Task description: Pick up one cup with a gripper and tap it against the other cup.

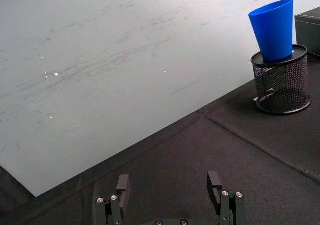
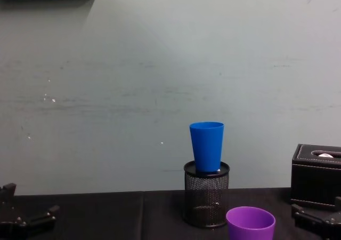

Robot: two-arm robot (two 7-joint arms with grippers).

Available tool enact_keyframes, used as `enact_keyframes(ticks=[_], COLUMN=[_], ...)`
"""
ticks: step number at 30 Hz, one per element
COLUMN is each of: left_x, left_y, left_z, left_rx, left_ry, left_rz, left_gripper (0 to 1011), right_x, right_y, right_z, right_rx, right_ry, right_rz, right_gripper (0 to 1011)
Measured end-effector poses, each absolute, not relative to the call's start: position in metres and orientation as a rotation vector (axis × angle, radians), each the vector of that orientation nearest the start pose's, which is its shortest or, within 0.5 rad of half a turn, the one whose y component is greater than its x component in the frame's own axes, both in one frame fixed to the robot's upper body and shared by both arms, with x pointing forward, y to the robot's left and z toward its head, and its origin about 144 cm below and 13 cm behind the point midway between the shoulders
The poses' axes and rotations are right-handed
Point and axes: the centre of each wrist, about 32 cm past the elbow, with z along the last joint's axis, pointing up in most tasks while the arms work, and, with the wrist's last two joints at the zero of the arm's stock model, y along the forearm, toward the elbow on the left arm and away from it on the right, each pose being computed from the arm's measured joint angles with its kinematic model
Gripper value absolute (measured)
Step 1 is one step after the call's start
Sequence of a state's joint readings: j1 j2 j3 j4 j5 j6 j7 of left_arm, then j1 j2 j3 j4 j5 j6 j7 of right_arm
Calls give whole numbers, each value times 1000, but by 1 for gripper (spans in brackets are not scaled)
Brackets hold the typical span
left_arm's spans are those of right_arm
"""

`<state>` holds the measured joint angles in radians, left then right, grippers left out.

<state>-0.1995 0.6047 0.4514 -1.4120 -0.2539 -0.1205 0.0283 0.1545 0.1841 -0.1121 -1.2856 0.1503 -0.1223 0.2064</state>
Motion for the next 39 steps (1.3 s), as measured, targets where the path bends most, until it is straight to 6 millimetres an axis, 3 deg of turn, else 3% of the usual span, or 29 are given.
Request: enact_keyframes(ticks=[39], left_x=[489], left_y=[310], left_z=[1140], left_rx=[305], left_ry=[-285], left_rz=[1248], left_gripper=[1011], right_x=[498], right_y=[-264], right_z=[1107], right_rx=[-57], right_ry=[-15], right_rz=[-1303], right_gripper=[1003])
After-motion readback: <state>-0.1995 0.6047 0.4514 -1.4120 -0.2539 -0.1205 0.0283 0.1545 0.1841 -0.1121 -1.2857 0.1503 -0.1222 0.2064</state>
